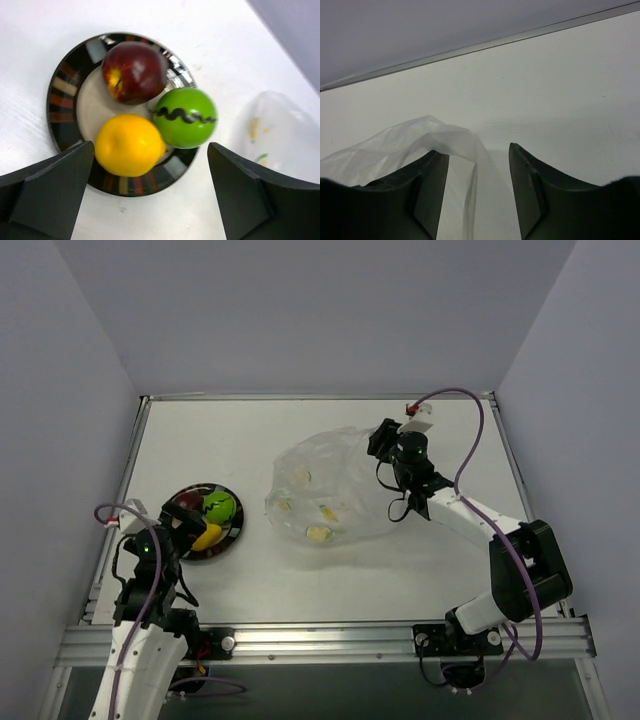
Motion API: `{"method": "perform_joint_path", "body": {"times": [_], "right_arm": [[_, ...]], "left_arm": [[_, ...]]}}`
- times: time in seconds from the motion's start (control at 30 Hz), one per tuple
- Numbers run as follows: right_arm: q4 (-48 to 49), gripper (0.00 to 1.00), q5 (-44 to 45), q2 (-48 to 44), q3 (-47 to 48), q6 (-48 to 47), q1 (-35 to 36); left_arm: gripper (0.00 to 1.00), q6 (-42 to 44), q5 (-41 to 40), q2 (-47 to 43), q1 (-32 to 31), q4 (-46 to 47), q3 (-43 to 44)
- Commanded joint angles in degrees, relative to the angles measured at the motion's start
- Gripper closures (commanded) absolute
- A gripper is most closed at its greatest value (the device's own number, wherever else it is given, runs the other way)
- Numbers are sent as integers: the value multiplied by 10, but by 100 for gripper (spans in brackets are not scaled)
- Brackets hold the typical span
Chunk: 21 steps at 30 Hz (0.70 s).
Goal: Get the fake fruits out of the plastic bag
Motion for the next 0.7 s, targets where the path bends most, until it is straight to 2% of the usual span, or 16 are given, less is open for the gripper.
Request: {"method": "perform_joint_path", "body": {"times": [0.0, 0.03, 0.07, 0.17, 0.3, 0.57, 0.67], "right_arm": [[-19, 51, 0, -17, 20, 3, -1], [-27, 43, 4, -31, 23, 5, -1], [-48, 26, 11, -39, 25, 7, -1], [-120, 0, 71, -78, 39, 21, 0], [-188, 0, 137, -152, 42, 33, -1], [-259, 0, 127, -358, 15, 64, 6], [-276, 0, 116, -439, -17, 76, 9]], "left_arm": [[6, -3, 28, -29, 3, -41, 76], [6, 2, 40, -30, 3, -42, 99], [6, 12, 54, -29, 4, -42, 112], [6, 34, 116, -19, 4, -46, 167], [6, 61, 191, -3, 3, -46, 230], [6, 109, 413, 13, 3, 20, 290], [6, 144, 462, 17, 3, 19, 306]]}}
